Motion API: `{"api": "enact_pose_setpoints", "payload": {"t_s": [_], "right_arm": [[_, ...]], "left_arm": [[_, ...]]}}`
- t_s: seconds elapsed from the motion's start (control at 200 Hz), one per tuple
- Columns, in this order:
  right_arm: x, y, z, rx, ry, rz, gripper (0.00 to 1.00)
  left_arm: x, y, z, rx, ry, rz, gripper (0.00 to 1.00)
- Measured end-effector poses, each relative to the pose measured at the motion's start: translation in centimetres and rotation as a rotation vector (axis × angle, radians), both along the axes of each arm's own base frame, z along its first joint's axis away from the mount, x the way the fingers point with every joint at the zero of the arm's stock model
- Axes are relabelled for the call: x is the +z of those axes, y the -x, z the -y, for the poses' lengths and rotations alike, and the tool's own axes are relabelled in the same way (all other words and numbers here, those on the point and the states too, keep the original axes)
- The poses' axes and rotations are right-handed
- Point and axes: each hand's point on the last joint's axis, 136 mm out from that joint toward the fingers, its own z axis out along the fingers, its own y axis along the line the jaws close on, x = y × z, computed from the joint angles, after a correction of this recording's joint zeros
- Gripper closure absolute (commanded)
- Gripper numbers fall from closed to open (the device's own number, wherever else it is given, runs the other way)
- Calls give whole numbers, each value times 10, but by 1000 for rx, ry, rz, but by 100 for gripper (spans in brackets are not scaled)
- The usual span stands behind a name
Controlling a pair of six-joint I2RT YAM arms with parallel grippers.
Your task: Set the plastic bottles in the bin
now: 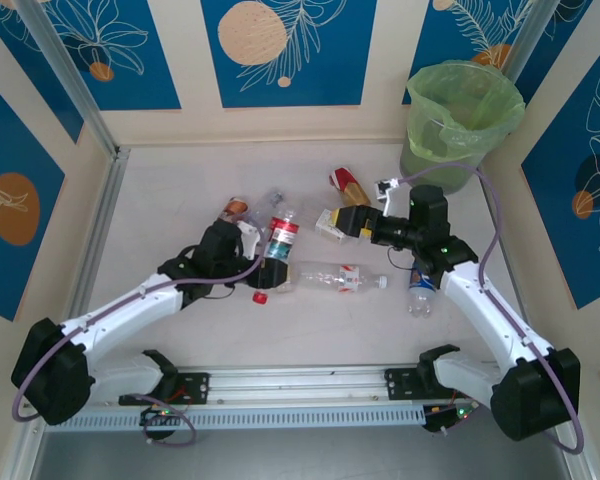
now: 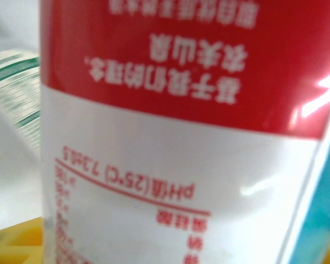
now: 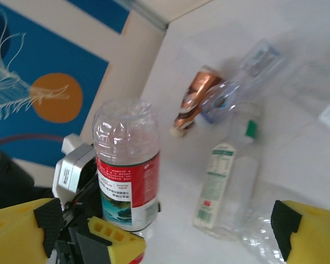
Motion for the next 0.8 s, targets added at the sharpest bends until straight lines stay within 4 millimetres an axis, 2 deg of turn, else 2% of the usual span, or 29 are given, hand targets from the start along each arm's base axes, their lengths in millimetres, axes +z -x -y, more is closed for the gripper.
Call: {"api": "enact_pose_setpoints", "payload": {"t_s": [0.205,0.39,0.55,0.675,0.8], "right_arm": [[10,17,-32,145,-35,28,1],[25,21,-56,222,-57,97,1],[29,19,-69,263,-71,124,0],[28,17,-74,275,-72,124,8],[30,16,-75,278,-77,133,19]], "left_arm": [[26,15,28,-182,138,2,36],[46,22,37,-261,206,30,36],[50,27,42,-302,236,32,36],[52,30,44,-325,251,26,36],[55,31,45,-335,261,32,36]]}}
